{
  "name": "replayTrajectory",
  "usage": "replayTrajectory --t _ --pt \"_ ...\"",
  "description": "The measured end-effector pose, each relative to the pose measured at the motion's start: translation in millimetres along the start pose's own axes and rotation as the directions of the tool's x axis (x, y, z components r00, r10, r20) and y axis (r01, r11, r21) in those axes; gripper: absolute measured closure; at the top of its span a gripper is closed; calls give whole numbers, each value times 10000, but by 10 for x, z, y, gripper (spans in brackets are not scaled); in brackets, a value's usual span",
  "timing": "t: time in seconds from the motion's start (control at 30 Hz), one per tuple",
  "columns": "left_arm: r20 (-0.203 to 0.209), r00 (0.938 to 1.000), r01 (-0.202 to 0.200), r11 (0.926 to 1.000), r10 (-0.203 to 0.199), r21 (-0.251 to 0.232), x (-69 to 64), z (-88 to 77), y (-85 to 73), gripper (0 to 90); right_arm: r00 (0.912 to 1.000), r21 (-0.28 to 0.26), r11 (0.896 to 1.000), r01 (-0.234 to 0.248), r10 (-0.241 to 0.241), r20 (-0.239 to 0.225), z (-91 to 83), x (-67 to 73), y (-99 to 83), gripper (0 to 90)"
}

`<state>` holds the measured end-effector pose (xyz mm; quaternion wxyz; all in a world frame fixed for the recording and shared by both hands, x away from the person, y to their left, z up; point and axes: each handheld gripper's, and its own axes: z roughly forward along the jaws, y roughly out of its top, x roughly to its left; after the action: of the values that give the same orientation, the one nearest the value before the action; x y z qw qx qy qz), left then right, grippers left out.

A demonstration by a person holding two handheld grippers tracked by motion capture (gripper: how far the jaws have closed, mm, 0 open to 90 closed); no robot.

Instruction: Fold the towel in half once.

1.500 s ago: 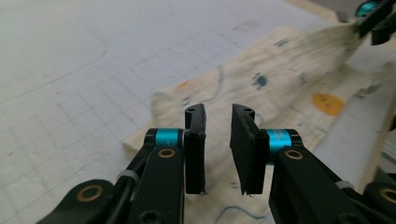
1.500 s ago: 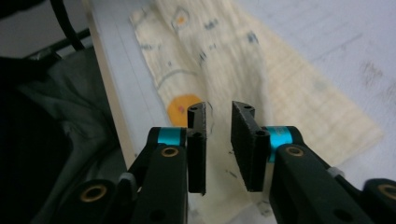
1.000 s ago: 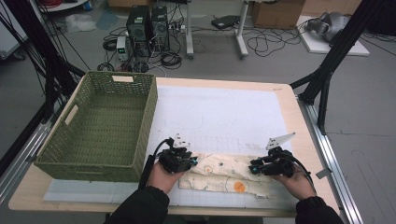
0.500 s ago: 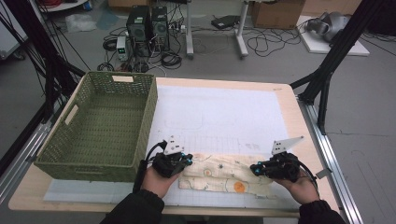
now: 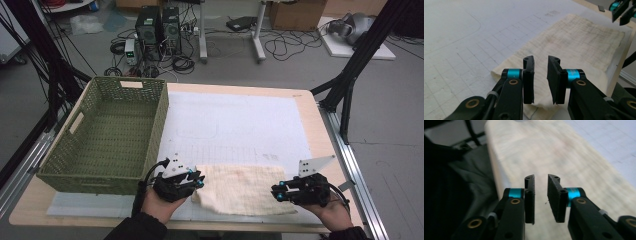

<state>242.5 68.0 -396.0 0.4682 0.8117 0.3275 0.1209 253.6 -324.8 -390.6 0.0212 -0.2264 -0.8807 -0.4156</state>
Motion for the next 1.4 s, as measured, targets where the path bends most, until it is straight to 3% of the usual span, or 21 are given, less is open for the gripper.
replayTrajectory --t 0.1,0.17,0.33,0.37,0.43,0.5,0.73,0.83,1.0,1.07,1.13,1.23,1.33,1.4 --pt "-159 9999 -10 9992 17 405 36 145 -36 751 9974 358 9993 -115 89 720 58 -155 -48 700" --pt "-242 9996 -114 9973 132 726 58 262 -65 750 9911 522 9982 -310 239 1308 122 -295 -101 687" --pt "-506 9981 -259 9867 345 1605 123 553 -149 737 9780 1116 9928 -446 207 2076 244 -489 -152 712" --pt "-488 9980 -308 9868 390 1587 129 587 -164 743 9756 1270 9910 -414 127 2191 272 -503 -153 726" --pt "-511 9979 -329 9886 408 1471 130 617 -159 841 9738 1198 9921 -374 93 2274 294 -506 -151 783" --pt "-533 9975 -373 9869 461 1570 125 621 -140 882 9750 1154 9927 -348 83 2220 305 -513 -150 859" --pt "-327 9995 72 9953 -40 968 153 470 -84 888 9769 983 9943 -407 190 2130 244 -455 -108 880" --pt "-195 9991 399 9972 -387 639 183 396 -30 888 9775 781 9967 -210 41 2109 175 -415 -29 880" --pt "-217 9953 948 9953 -944 181 242 336 59 888 9769 724 9973 -85 -71 2136 122 -393 95 879" --pt "-278 9936 1105 9936 -1098 247 282 352 63 886 9757 630 9978 -201 58 2189 108 -422 124 879" --pt "-505 9938 1024 9922 -989 711 317 412 33 878 9760 707 9971 -283 123 2175 126 -459 124 878" --pt "-538 9939 1009 9899 -959 998 358 474 -40 786 9744 1286 9907 -442 144 2245 235 -531 54 862" --pt "-663 9942 935 9860 -850 1381 372 546 -86 789 9749 1508 9863 -666 321 2205 316 -599 -44 787" --pt "-607 9964 683 9852 -594 1570 364 602 -101 830 9762 1303 9893 -650 360 2137 323 -609 -71 785"
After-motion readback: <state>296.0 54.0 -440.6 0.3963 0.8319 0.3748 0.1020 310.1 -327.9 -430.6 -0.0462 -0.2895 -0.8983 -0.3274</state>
